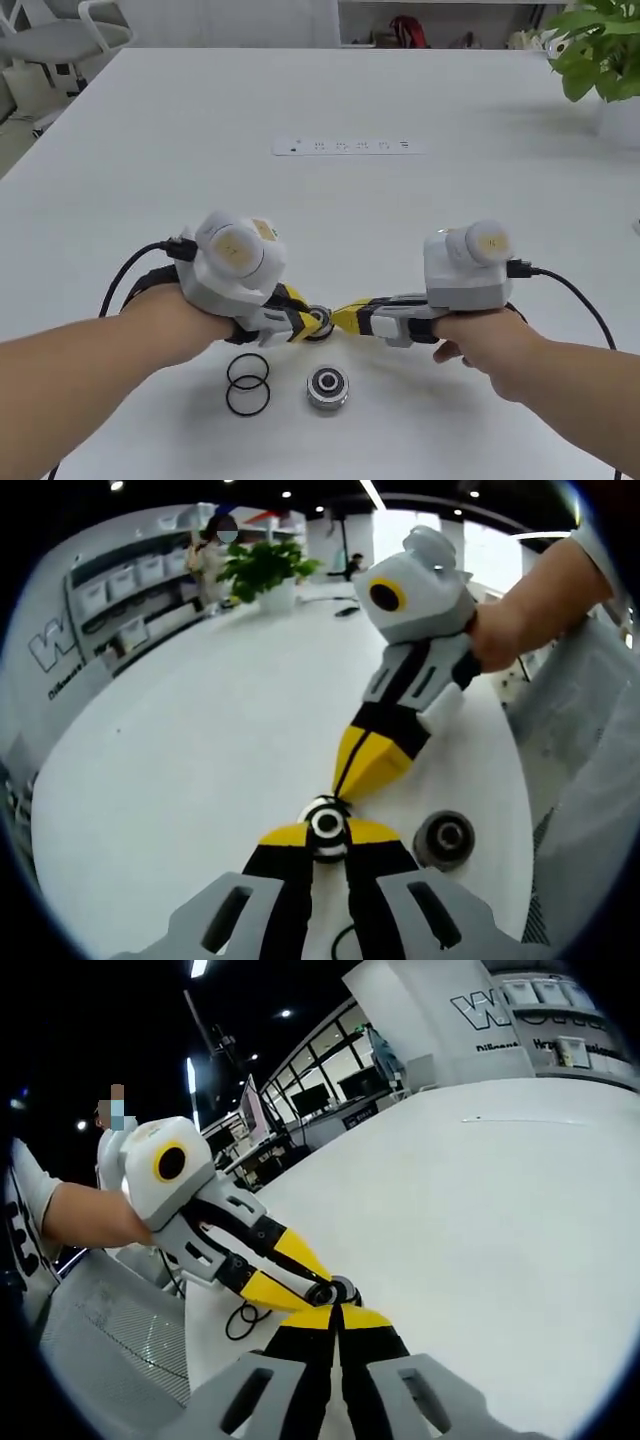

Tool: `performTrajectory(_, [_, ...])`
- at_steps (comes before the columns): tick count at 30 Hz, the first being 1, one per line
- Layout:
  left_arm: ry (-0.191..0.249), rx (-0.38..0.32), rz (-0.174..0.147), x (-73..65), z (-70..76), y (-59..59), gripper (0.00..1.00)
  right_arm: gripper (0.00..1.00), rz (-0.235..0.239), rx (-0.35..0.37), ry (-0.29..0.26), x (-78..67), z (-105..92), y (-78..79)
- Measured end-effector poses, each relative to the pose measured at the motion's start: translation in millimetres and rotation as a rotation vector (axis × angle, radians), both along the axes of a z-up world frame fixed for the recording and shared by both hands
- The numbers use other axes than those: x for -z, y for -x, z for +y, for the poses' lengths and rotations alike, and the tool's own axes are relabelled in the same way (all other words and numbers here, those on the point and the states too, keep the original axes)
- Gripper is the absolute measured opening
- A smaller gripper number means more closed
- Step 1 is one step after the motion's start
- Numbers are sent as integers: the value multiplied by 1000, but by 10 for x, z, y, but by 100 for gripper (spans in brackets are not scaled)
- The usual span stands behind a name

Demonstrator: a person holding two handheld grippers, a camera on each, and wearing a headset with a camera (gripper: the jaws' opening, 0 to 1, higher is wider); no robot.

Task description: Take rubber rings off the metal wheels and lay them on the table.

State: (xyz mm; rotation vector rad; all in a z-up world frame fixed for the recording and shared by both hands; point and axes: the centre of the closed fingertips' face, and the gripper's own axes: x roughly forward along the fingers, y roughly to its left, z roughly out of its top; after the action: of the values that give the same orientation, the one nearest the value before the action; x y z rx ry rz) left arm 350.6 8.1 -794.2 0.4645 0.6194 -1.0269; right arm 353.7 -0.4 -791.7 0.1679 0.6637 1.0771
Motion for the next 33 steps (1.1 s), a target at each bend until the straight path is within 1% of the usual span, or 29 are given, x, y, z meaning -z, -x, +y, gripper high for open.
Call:
performTrajectory(10, [2, 1, 4, 0, -1, -4, 11, 0, 12, -31, -23, -45, 79, 62])
performTrajectory(11, [3, 0, 5, 0, -3, -3, 11, 0, 10, -40, -45, -80, 112, 73])
performTrajectory(12, [1, 7, -2, -5, -9, -8, 11, 0, 30, -40, -69, -129, 142, 110])
performTrajectory(13, [2, 3, 3, -7, -6, -4, 11, 0, 14, -52, -48, -110, 136, 114])
performTrajectory(14, [3, 3, 2, -11, -6, -6, 11, 0, 6, -61, -40, -90, 129, 108])
performTrajectory(17, [5, 0, 4, -6, -5, -8, 12, 0, 4, -59, -15, -6, 77, 107])
performTrajectory(21, [14, -5, 2, -9, -4, -7, 12, 0, -1, -42, -15, -15, 53, 78])
performTrajectory(23, [19, -1, -6, -12, -6, -6, 12, 0, -12, -35, -10, -14, 47, 49])
performTrajectory(25, [28, 14, -21, -12, -1, -3, 13, 0, -10, -26, -7, -7, 32, 28])
performTrajectory(27, [41, 16, -25, -18, 0, 0, 13, 0, -10, -23, -6, -5, 14, 15])
performTrajectory(33, [58, 19, -9, -21, -5, 12, 14, 0, -8, -18, -13, -17, 1, 6])
